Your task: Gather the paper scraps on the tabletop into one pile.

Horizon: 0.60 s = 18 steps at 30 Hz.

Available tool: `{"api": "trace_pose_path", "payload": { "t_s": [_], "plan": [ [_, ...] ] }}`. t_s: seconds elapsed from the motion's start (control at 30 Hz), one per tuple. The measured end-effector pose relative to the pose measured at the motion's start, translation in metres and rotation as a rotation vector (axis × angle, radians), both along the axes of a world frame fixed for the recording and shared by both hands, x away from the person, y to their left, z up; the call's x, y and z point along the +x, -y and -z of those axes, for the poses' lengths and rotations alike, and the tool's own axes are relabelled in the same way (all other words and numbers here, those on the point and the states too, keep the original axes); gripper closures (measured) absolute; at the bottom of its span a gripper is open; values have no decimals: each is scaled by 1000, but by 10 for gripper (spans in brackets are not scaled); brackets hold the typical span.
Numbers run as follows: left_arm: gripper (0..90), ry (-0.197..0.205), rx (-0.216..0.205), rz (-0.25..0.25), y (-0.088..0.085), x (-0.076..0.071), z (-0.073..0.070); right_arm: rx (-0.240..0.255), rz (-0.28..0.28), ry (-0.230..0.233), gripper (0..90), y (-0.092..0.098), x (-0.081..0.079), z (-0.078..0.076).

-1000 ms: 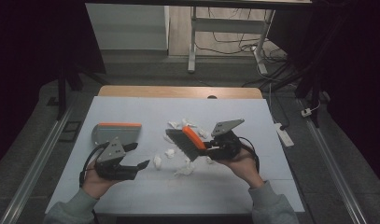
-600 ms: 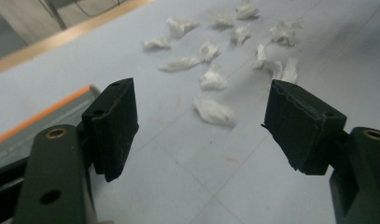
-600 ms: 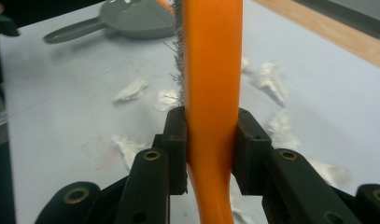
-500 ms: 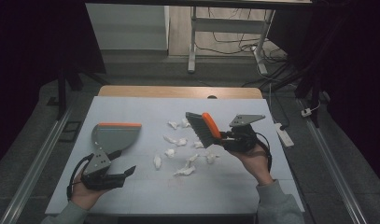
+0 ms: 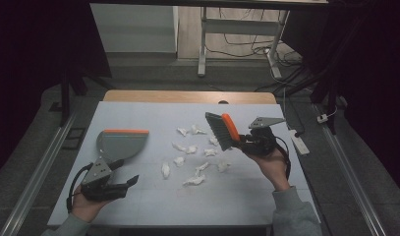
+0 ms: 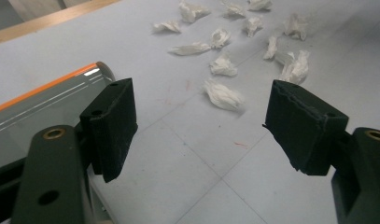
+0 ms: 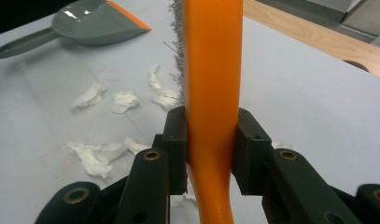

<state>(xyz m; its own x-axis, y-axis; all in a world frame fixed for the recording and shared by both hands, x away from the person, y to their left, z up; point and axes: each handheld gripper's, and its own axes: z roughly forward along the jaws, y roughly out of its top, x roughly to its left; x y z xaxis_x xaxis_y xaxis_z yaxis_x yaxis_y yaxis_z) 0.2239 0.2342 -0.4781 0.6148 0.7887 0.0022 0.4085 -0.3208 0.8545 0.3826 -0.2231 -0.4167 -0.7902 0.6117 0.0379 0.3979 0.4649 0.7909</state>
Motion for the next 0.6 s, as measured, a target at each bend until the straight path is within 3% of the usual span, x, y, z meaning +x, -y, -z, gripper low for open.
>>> {"api": "trace_pose_path", "payload": {
  "t_s": [0.23,0.37,0.6],
  "plan": [
    [257,-12,-16,-1,-5,1,2,-92,85,5,691,4,23,6],
    [257,-27,-13,17,-3,3,5,-210,142,23,691,0,45,4],
    [258,-36,-8,16,-4,4,6,-414,172,-8,691,-14,81,17]
  ]
}}
